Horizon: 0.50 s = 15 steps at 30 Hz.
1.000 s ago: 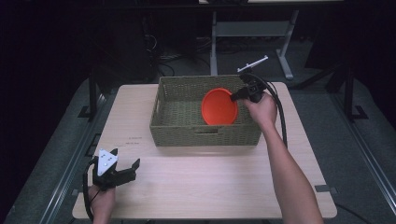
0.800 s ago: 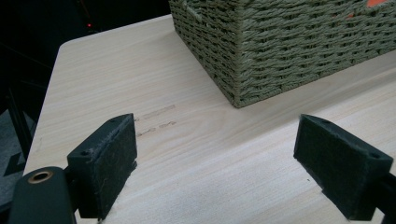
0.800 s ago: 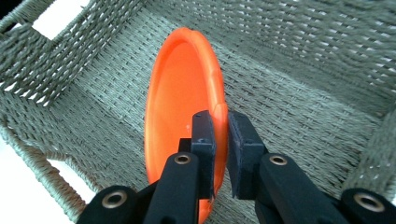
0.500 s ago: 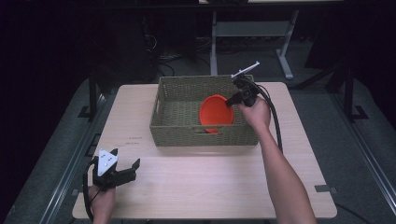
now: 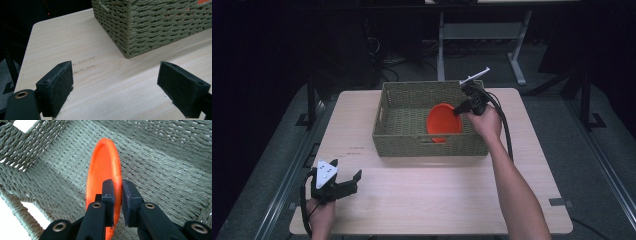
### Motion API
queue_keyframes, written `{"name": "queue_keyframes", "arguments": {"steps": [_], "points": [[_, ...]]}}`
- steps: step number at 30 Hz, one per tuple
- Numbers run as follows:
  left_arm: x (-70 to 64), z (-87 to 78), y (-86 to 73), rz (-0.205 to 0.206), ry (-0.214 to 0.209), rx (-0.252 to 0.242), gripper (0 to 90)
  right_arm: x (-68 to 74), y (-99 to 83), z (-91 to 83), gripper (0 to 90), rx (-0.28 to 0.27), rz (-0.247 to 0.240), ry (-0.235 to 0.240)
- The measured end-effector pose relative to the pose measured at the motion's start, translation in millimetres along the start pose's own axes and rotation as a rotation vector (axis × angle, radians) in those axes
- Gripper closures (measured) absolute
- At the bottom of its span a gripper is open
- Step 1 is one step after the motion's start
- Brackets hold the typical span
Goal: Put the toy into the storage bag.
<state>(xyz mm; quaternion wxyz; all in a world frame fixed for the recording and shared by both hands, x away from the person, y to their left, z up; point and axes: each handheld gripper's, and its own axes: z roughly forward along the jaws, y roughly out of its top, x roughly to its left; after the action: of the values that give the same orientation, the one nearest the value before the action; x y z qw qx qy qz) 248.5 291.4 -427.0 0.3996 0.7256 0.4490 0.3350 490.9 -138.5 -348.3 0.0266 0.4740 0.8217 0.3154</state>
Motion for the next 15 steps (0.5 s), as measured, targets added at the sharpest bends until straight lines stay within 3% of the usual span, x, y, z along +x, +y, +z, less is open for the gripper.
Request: {"name": "queue_keyframes", "arguments": {"steps": [15], "points": [[-0.4,-0.7,0.3,0.004,0.002,0.004,12.8,-0.4,-0.4,-3.8,78.7,-0.013,0.013,-0.006]]}}
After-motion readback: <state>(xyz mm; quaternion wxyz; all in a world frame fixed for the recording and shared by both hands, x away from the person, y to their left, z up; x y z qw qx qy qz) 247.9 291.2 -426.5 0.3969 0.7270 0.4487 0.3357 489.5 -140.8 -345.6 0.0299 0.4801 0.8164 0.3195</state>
